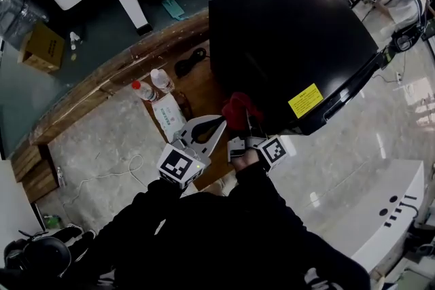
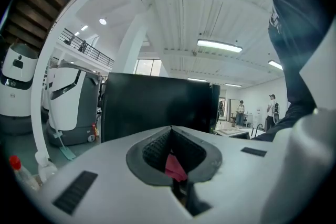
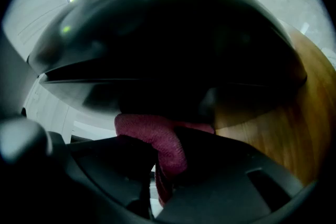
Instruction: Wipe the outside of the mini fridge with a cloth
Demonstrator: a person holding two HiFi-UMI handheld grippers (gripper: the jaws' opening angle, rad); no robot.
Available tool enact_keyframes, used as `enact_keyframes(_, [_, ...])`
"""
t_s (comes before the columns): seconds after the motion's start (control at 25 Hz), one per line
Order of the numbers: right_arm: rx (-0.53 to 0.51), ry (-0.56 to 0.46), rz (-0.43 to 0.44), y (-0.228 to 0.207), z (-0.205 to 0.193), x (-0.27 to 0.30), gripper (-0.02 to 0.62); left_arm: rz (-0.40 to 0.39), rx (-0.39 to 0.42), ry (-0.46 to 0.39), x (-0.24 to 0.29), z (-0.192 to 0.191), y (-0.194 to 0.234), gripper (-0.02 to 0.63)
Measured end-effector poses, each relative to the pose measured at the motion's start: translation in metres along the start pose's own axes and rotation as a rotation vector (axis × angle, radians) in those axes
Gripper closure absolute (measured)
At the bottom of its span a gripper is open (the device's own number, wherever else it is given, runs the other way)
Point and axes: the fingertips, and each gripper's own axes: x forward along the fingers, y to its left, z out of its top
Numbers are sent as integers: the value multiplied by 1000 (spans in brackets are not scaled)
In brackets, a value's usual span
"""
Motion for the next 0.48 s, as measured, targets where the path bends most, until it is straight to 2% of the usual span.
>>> enact_keyframes(0.28, [-1, 20, -100, -73, 0, 7, 538, -35, -3, 91, 35, -61, -3, 600])
enact_keyframes(0.48, [3, 21, -157, -127, -2, 12, 538, -42, -30, 204, 50, -121, -3, 600])
